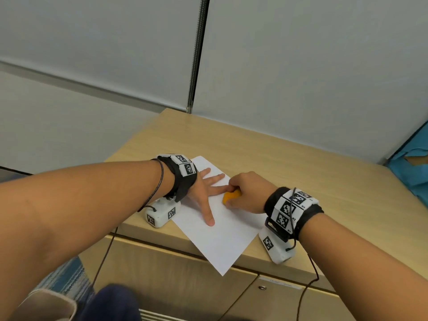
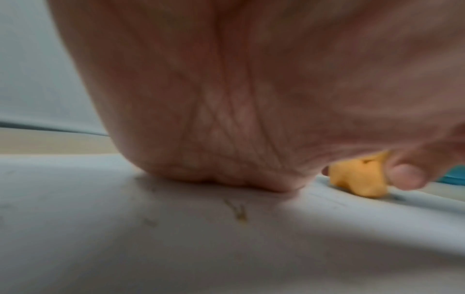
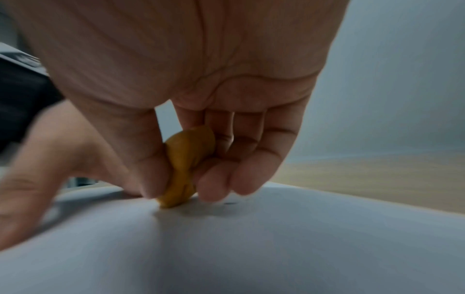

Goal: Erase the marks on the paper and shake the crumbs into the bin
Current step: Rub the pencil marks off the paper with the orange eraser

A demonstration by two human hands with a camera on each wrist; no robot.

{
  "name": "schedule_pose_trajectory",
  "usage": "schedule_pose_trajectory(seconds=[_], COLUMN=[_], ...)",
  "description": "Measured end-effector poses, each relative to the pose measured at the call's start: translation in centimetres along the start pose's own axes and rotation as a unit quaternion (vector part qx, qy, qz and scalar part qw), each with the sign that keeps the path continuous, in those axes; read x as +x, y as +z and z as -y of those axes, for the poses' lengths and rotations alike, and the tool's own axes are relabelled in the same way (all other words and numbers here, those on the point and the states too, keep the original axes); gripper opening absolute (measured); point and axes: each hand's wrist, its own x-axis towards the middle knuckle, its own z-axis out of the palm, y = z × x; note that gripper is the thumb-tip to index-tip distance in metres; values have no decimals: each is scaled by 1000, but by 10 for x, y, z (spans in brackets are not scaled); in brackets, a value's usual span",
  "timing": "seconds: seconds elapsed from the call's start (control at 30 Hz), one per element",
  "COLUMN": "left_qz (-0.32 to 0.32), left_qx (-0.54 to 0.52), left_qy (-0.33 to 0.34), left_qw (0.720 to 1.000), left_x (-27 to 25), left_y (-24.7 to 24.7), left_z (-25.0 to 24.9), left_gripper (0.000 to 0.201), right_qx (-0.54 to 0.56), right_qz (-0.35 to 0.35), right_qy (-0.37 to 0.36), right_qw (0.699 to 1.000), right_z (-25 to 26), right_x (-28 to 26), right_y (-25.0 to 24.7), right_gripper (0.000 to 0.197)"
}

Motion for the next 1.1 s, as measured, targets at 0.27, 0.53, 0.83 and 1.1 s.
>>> schedule_pose_trajectory(seconds=[0.27,0.53,0.83,1.1], left_qz=[2,6,0,-2], left_qx=[-12,-21,-20,-15], left_qy=[-5,-10,-9,-16], left_qw=[1000,1000,1000,1000], left_x=[2,3,2,0], left_y=[1,1,2,2], left_z=[0,0,-1,-1], left_gripper=[128,138,136,133], right_qx=[-32,-7,3,-12], right_qz=[-19,35,57,54], right_qy=[39,6,-5,-29], right_qw=[999,999,998,998], right_z=[-12,-3,1,2], right_x=[8,4,-1,-5], right_y=[-10,-14,-15,-10], right_gripper=[26,27,28,20])
